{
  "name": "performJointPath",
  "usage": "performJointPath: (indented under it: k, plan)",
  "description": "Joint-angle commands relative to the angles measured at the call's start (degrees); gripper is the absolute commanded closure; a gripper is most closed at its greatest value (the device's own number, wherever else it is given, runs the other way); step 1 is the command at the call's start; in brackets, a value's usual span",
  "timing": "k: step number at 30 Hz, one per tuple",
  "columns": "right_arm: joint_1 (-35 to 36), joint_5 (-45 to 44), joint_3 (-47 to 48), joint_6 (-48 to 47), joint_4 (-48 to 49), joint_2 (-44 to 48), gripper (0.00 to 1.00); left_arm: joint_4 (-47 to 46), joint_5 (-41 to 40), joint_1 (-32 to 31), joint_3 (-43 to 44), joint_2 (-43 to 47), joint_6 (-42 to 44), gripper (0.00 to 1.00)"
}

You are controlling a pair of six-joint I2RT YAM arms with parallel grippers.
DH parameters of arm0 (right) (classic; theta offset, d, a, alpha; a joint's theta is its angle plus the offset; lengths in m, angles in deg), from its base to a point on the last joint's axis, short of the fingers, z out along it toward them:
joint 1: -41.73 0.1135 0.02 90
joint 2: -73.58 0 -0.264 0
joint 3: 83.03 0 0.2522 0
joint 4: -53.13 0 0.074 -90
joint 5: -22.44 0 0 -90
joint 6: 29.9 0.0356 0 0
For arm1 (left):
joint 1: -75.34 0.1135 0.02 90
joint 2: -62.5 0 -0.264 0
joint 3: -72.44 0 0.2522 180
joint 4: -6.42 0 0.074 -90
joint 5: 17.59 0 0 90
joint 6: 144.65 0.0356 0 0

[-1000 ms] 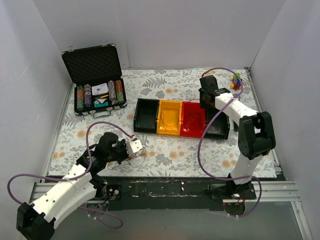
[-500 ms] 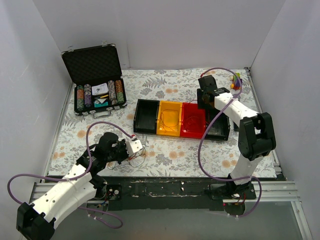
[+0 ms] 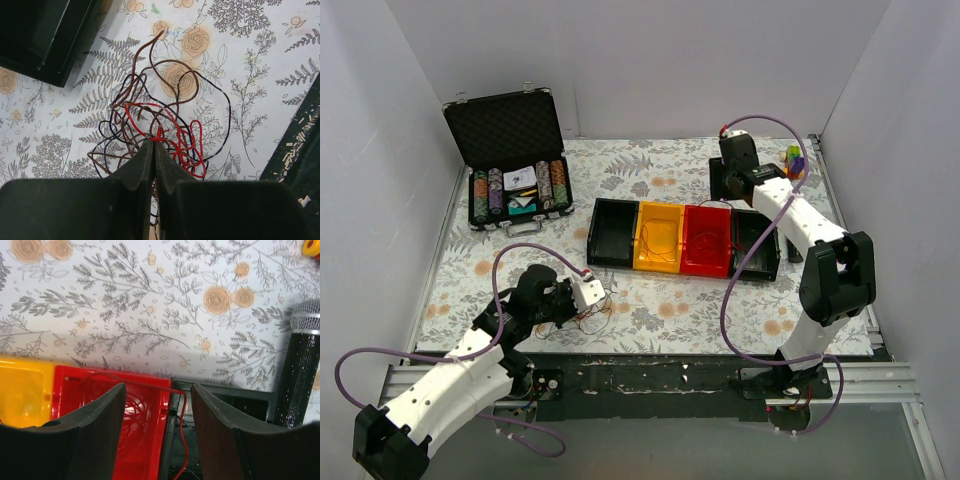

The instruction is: Untangle the cables

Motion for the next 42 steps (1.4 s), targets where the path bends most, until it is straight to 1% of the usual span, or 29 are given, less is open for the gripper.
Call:
performJointPath:
  k: [1,5,7,14,19,24,32,34,38,39,42]
  plan:
    - [0.2,1.4,4.2,-2.0,-0.2,-2.0,0.39,0.0,0.4,0.3,-0.1,0.5,0.0,1.00]
    - [0.1,3.1,-2.0,-2.7,3.8,0.8,0.38,0.4,0.1,0.3,-0.6,0.8,0.2,1.00]
    - [0.1,2.9,-3.6,-3.2,4.6,1.6,0.38,0.3,0.1,0.3,-0.7,0.8,0.3,1.00]
    - [-0.2,2.1,-4.5,-3.7,5.1,0.8,0.37,0.0,0.3,0.3,-0.4,0.4,0.3,0.99]
    - [-0.3,1.0,-3.4,-3.6,6.0,-0.8,0.41,0.6,-0.1,0.3,-0.5,0.7,0.3,0.99]
    - [-1.1,1.3,-3.1,-3.5,7.0,-1.8,0.53,0.7,-0.3,0.3,-0.3,0.5,0.3,0.99]
    - [-1.9,2.1,-3.1,-3.7,7.7,-3.3,0.65,0.6,-0.4,0.3,-0.1,0.2,0.4,0.98]
    - [-1.9,2.1,-3.1,-3.6,7.6,-3.5,0.74,0.5,-0.6,0.3,0.1,-0.1,0.4,0.98]
    - [-1.9,2.1,-3.8,-3.1,7.7,-1.8,0.97,0.5,-0.4,0.3,0.2,-0.2,0.3,0.98]
    - [-1.9,1.9,-4.3,-3.0,7.9,-0.9,0.99,0.5,-0.4,0.4,0.2,-0.2,0.3,0.98]
    - [-1.9,2.1,-4.5,-3.0,8.4,1.7,0.99,0.5,-0.1,0.3,0.2,-0.2,0.3,0.97]
